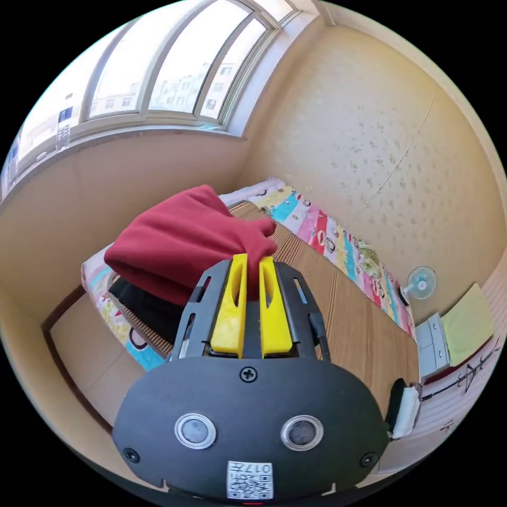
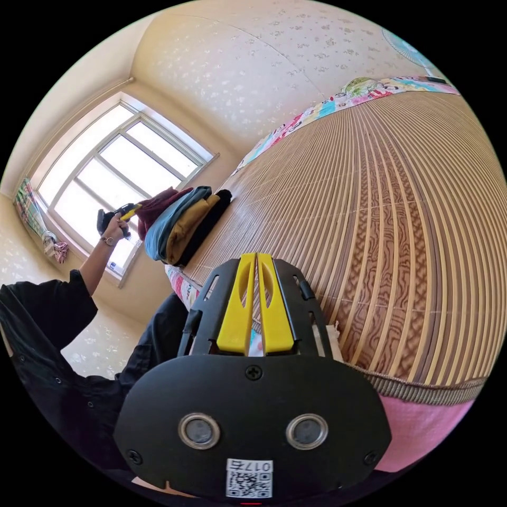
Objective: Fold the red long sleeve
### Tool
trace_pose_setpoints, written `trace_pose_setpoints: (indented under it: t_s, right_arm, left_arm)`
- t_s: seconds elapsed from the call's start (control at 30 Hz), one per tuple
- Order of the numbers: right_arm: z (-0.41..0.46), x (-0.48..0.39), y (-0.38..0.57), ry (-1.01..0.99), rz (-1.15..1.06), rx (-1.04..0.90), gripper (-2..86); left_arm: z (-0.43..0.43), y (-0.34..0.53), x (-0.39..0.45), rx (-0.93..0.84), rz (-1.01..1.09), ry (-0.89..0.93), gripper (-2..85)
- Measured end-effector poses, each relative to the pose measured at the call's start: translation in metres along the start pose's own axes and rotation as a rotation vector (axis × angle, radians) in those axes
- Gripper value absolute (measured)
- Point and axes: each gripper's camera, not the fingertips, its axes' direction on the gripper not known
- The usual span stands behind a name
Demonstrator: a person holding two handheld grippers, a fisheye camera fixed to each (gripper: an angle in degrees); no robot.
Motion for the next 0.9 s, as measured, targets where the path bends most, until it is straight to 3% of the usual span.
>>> trace_pose_setpoints:
  t_s: [0.13,0.23,0.3,0.4,0.47,0.57,0.67,0.8,0.9]
  right_arm:
    - [-0.002,0.01,-0.004,-0.018,0.007,-0.007,0.7]
    - [-0.008,0.015,-0.007,-0.036,0.011,0.002,1.2]
    - [-0.015,0.018,-0.008,-0.039,0.024,0.031,1.8]
    - [-0.048,0.022,-0.005,0.014,0.065,0.183,3.0]
    - [-0.077,0.023,0.006,0.068,0.08,0.34,3.9]
    - [-0.121,0.042,0.027,0.106,0.169,0.557,5.6]
    - [-0.127,0.067,0.026,0.105,0.284,0.529,6.5]
    - [-0.118,0.079,0.009,0.123,0.319,0.43,7.0]
    - [-0.101,0.077,-0.011,0.158,0.284,0.302,7.1]
  left_arm:
    - [-0.011,0.013,0.109,0.0,0.261,0.218,3.9]
    - [-0.032,0.064,0.216,0.001,0.641,0.338,4.0]
    - [-0.037,0.117,0.269,-0.08,0.854,0.557,4.0]
    - [-0.013,0.183,0.305,-0.283,0.931,0.656,4.2]
    - [0.017,0.226,0.314,-0.44,0.951,0.625,4.2]
    - [0.07,0.306,0.308,-0.647,1.021,0.414,3.8]
    - [0.087,0.375,0.292,-0.765,1.117,0.347,3.6]
    - [0.069,0.408,0.274,-0.628,1.192,0.201,3.9]
    - [0.066,0.394,0.268,-0.658,1.144,0.208,3.9]
